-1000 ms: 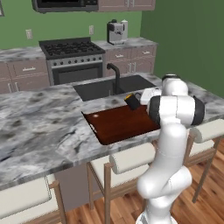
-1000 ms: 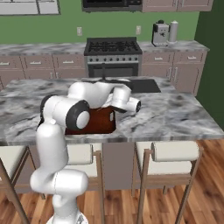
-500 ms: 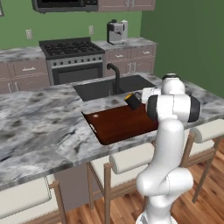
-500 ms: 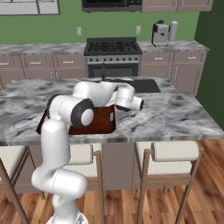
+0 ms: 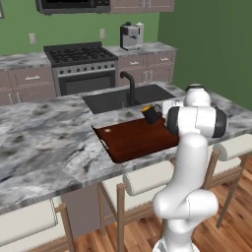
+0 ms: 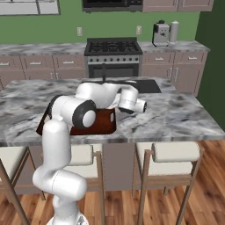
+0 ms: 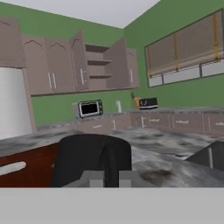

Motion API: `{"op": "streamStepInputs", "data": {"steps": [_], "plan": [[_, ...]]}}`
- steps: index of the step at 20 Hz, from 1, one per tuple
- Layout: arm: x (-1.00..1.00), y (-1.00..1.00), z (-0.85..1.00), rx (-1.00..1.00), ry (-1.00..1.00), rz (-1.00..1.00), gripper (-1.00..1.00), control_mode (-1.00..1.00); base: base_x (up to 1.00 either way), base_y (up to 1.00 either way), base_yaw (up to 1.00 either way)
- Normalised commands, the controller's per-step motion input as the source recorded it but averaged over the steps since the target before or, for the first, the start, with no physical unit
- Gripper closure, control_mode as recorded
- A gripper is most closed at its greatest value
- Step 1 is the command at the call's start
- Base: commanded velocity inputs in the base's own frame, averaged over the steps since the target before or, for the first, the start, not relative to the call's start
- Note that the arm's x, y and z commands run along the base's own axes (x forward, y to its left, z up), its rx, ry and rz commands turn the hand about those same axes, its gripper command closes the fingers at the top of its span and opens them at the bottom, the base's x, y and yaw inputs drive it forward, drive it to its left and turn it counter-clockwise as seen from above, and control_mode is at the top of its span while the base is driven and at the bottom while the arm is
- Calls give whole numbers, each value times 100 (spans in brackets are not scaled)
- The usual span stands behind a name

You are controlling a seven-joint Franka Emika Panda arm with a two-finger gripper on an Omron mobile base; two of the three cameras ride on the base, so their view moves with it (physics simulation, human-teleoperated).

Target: There is a tray on the dining counter. Grab the cup, mug, and pitcher and place them on the tray. The pitcher may be placed next to the tray if it cannot fit the tray.

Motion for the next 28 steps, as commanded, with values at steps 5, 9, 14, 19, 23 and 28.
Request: {"op": "streamStepInputs", "data": {"steps": [5,9,14,19,23,28], "plan": [[-33,0,-48,-5,0,1,100,-100,0,0,0],[-14,0,-21,-4,0,0,100,-100,0,0,0],[0,0,0,0,0,0,100,-100,0,0,0],[0,0,0,0,0,0,100,-100,0,0,0],[0,0,0,0,0,0,100,-100,0,0,0],[0,0,0,0,0,0,100,-100,0,0,0]]}}
